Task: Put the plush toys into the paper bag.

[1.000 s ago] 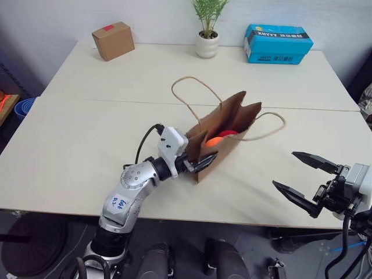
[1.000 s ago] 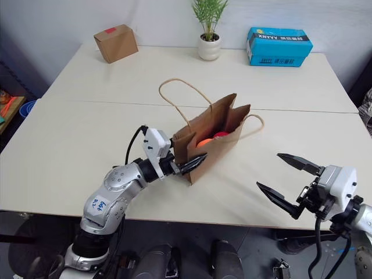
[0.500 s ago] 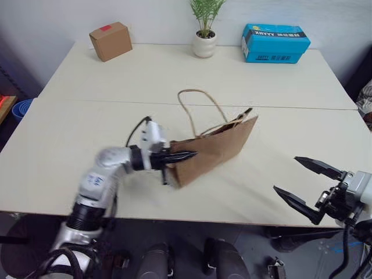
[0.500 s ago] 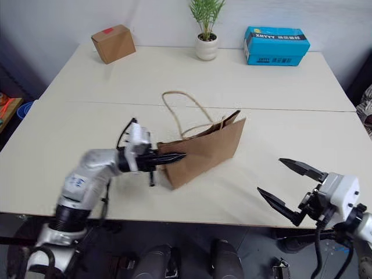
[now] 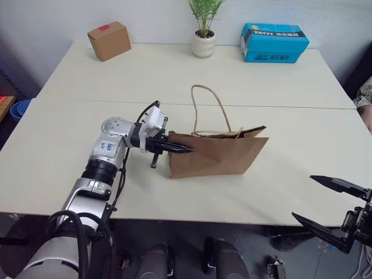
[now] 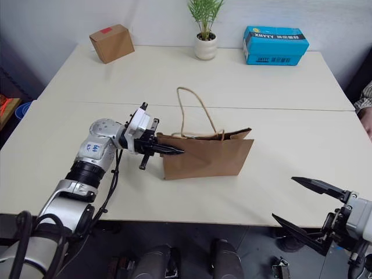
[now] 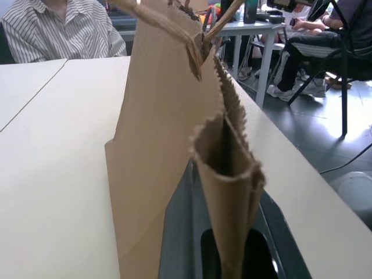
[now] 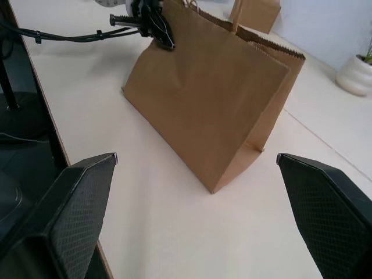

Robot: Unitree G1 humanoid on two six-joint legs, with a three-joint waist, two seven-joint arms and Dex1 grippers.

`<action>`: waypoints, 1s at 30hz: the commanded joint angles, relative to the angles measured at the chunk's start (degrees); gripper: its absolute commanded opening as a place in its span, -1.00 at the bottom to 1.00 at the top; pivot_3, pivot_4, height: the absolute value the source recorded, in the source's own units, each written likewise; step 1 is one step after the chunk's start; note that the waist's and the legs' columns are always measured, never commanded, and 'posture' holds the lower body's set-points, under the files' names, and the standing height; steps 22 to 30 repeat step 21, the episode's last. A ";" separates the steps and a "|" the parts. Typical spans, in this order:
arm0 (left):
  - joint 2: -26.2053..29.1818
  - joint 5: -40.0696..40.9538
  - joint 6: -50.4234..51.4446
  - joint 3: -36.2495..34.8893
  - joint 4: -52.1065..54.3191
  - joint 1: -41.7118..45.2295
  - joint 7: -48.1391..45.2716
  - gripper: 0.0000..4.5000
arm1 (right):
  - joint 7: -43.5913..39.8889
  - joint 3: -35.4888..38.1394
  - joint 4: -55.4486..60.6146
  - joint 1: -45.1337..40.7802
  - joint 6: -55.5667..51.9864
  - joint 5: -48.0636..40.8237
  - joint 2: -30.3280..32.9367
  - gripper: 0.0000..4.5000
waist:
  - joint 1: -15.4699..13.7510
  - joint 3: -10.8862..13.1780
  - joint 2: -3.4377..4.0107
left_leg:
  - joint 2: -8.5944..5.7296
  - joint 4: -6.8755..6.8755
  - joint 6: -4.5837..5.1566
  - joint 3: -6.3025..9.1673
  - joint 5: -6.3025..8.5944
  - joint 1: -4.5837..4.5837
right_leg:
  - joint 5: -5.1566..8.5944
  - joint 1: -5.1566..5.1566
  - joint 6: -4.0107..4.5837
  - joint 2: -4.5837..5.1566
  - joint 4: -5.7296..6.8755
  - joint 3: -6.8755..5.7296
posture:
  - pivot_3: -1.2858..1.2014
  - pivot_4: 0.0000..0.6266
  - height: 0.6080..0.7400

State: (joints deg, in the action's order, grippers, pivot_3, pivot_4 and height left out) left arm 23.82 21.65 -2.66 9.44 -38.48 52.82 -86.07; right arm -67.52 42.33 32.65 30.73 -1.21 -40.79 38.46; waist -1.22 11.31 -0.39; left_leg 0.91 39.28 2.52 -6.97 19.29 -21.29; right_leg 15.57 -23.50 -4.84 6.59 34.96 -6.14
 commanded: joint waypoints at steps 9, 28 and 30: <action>12.19 2.61 6.93 -9.82 20.51 -11.36 5.70 0.52 | -2.21 -4.10 -7.53 -6.53 -4.13 -1.57 4.52 1.00 | 0.38 0.00 0.00 | 0.06 -0.02 -0.02 0.03 0.00 0.00 | 0.01 -0.02 0.02 0.13 0.05 0.04 | 0.03 -0.52 1.00; 27.56 0.24 16.89 -32.11 47.94 -53.10 20.43 0.90 | -18.34 -5.35 -29.76 -22.50 6.50 3.53 15.81 1.00 | 1.37 0.05 0.09 | 0.11 -0.18 -0.15 0.05 0.08 0.12 | 0.05 -0.01 0.10 0.26 -0.16 0.05 | 0.03 -0.52 1.00; 27.56 0.24 16.89 -32.11 47.94 -53.10 20.43 0.90 | -18.34 -5.35 -29.76 -22.50 6.50 3.53 15.81 1.00 | 1.37 0.05 0.09 | 0.11 -0.18 -0.15 0.05 0.08 0.12 | 0.05 -0.01 0.10 0.26 -0.16 0.05 | 0.03 -0.52 1.00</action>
